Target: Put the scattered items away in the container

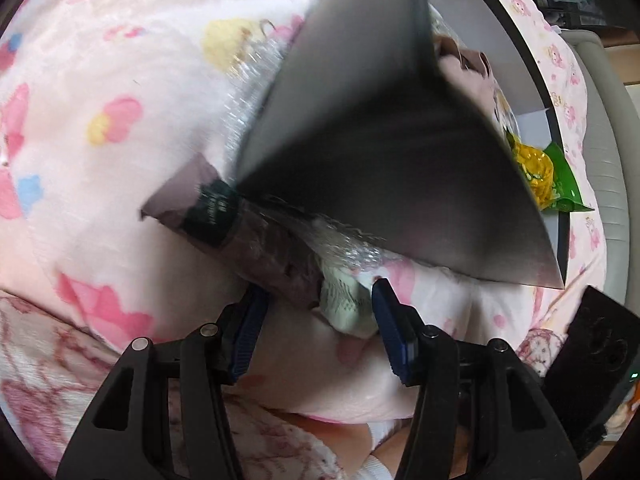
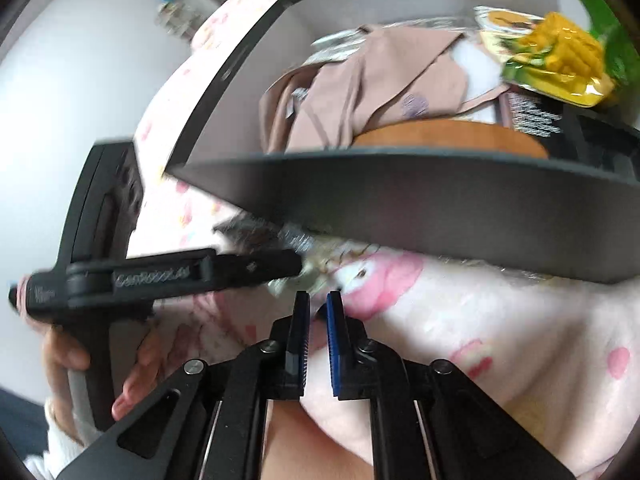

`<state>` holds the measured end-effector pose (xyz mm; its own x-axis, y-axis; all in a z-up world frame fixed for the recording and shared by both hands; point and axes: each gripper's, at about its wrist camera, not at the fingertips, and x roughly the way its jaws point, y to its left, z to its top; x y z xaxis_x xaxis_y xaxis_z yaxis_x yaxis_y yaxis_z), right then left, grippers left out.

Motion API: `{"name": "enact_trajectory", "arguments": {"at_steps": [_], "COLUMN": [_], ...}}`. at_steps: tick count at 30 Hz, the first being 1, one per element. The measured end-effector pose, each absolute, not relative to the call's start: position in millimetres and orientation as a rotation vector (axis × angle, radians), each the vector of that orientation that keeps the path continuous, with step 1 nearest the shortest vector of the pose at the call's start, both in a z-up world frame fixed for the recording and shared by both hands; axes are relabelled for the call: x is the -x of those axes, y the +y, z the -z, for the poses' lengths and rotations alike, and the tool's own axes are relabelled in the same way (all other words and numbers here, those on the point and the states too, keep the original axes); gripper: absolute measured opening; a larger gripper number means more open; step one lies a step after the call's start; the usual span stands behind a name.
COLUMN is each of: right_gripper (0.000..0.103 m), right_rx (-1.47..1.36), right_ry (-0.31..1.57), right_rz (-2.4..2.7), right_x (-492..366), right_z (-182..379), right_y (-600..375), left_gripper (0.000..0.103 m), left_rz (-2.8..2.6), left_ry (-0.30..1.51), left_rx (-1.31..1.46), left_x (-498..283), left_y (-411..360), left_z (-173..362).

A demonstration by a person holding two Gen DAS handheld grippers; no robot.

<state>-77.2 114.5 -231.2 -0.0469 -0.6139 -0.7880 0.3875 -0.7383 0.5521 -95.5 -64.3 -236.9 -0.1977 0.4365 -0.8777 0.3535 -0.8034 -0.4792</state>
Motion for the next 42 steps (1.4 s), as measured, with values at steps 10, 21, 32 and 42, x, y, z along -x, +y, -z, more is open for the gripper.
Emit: {"name": "enact_trajectory", "arguments": {"at_steps": [10, 21, 32, 42], "right_gripper": [0.010, 0.006, 0.007, 0.008], "right_rx": [-1.585, -1.453, -1.566, -1.679], "right_ry": [-0.223, -0.338, -0.403, -0.466], "right_rz": [1.864, 1.976, 1.947, 1.913], "right_x": [74, 68, 97, 112], "right_z": [260, 220, 243, 265], "right_y": [93, 149, 138, 160], "left_gripper": [0.033, 0.032, 0.053, 0.051], "left_rz": [-2.277, -2.185, -2.450, -2.426], "left_ry": [-1.049, -1.108, -0.908, -0.801], "left_rx": [1.898, 1.870, 1.836, 1.914], "left_x": [84, 74, 63, 80], "left_y": [-68, -43, -100, -115], "left_z": [222, 218, 166, 203]}}
